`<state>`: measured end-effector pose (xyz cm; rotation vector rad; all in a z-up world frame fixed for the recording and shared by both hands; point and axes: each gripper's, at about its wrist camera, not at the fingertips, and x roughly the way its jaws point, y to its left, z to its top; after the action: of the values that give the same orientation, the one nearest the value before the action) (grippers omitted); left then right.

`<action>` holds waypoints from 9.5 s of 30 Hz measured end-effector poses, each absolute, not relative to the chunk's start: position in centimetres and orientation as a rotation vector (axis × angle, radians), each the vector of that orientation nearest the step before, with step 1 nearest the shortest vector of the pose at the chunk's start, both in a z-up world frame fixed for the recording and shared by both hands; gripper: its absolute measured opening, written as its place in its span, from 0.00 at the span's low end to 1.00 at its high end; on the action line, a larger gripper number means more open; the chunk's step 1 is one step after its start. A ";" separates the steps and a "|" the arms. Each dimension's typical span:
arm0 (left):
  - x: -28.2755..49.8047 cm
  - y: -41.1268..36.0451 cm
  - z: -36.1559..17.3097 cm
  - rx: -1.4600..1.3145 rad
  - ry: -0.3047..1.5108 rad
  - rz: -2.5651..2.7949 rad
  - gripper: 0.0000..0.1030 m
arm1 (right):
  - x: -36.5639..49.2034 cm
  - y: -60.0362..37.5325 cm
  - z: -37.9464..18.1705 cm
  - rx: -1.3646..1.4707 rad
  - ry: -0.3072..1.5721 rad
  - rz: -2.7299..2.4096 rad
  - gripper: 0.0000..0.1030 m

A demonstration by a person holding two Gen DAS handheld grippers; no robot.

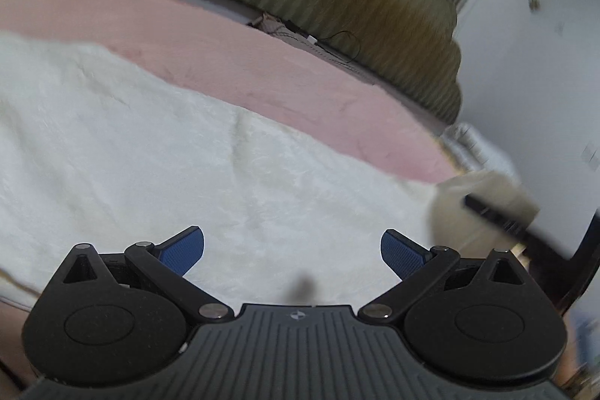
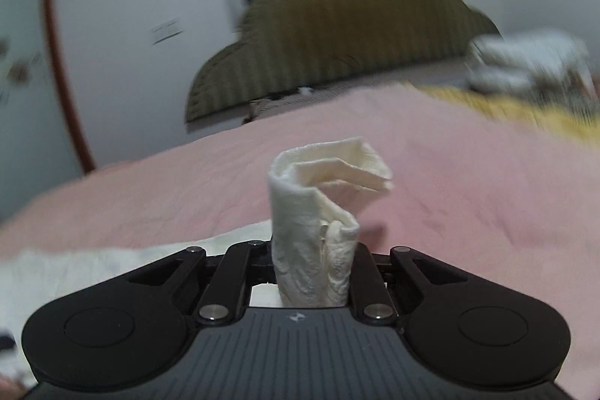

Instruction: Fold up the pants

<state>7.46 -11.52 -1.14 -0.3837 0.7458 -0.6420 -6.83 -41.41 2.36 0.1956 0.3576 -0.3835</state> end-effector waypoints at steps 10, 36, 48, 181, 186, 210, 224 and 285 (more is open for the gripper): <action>13.7 -16.6 -2.1 -0.850 1.052 -0.902 0.99 | -4.5 -31.8 2.1 -0.037 0.361 -0.209 0.12; 18.3 -10.4 5.6 -0.304 0.805 -0.653 0.07 | 0.6 -21.9 3.0 -0.194 0.415 0.049 0.13; 19.8 -5.8 3.2 -0.049 0.824 -0.363 0.43 | 8.7 -16.2 -0.4 -0.187 0.607 0.139 0.27; 14.2 -5.7 2.6 0.072 0.773 -0.296 0.63 | 3.5 -18.9 -0.1 -0.025 0.596 0.114 0.27; 11.8 -2.4 2.4 0.082 0.723 -0.248 0.69 | 1.8 -18.5 0.7 0.021 0.497 0.193 0.28; 5.1 13.7 3.0 -0.199 0.669 -0.142 0.81 | 0.9 -15.9 0.9 -0.094 0.480 0.210 0.86; 7.5 25.6 0.4 -1.089 0.663 -0.267 0.98 | 1.9 0.7 -0.7 -0.687 0.359 0.357 0.85; 14.6 24.2 0.0 -1.017 0.611 -0.276 0.99 | 9.0 -0.9 2.4 -0.274 0.624 0.706 0.63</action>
<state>14.63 24.15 -0.04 -1.0168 0.6108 -0.2763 9.00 -0.89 2.41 -0.2738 0.6240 0.7065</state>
